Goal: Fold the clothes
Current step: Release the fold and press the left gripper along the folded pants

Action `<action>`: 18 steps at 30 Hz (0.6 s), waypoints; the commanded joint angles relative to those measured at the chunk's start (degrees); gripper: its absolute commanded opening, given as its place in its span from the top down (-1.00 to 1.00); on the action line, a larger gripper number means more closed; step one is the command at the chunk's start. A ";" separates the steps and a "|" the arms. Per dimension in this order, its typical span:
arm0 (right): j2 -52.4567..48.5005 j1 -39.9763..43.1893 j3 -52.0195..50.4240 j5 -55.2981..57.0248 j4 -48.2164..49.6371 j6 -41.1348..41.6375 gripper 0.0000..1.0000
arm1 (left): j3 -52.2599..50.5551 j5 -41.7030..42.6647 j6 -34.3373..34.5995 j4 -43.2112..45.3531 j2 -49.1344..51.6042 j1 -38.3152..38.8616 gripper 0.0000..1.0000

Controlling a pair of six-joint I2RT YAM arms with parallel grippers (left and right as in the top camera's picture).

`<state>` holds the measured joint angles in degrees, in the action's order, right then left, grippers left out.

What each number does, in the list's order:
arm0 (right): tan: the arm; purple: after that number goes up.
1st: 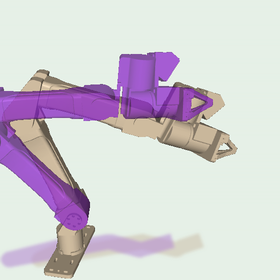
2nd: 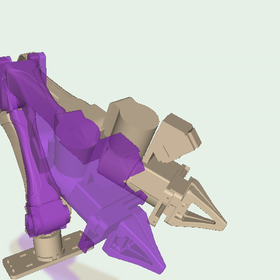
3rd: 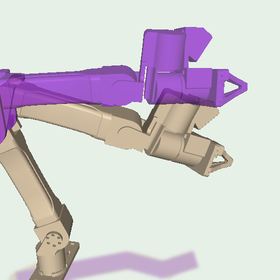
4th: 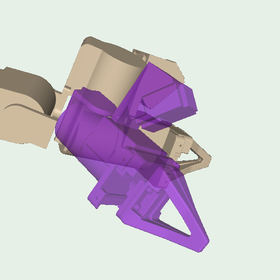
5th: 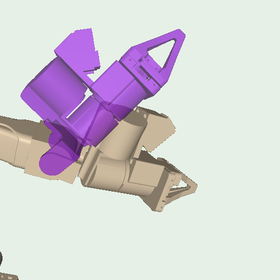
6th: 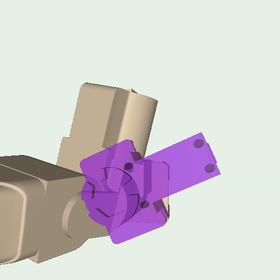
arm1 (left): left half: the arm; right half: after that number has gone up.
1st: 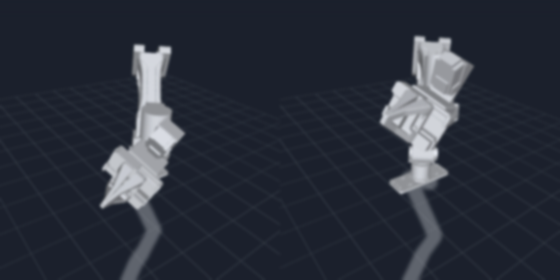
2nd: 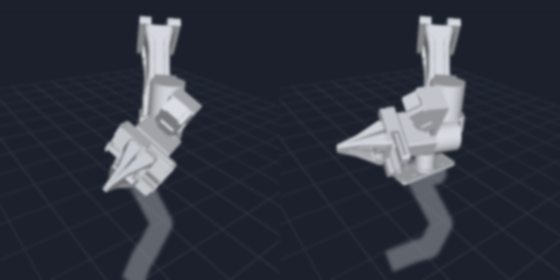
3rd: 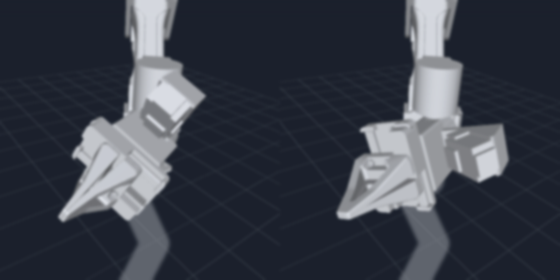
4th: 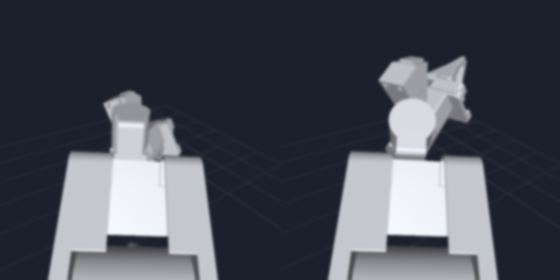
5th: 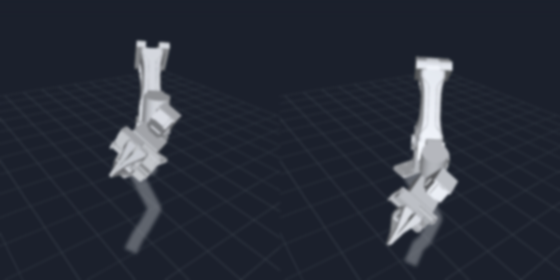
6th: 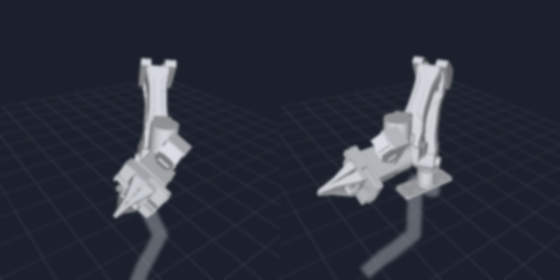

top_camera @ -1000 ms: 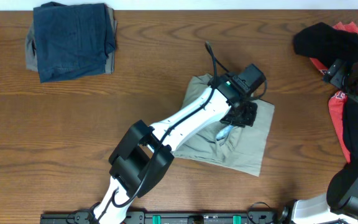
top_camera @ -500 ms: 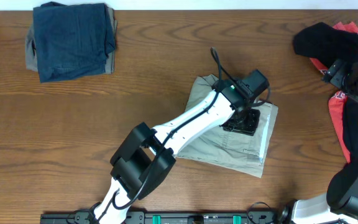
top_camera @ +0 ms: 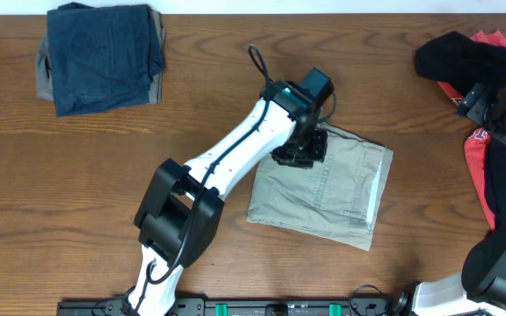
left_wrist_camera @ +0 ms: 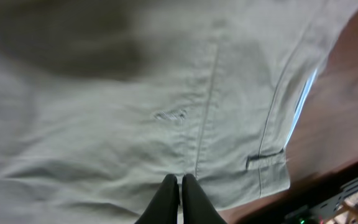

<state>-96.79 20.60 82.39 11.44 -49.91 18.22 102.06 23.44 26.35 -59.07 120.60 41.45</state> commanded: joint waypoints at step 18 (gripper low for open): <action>0.13 0.07 0.31 0.76 -0.07 -0.68 -0.99 | -17.59 10.64 2.08 20.31 -0.74 14.05 0.88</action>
<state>-96.79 20.60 82.39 11.42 -49.91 18.22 84.75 32.84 27.46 -39.48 120.60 54.57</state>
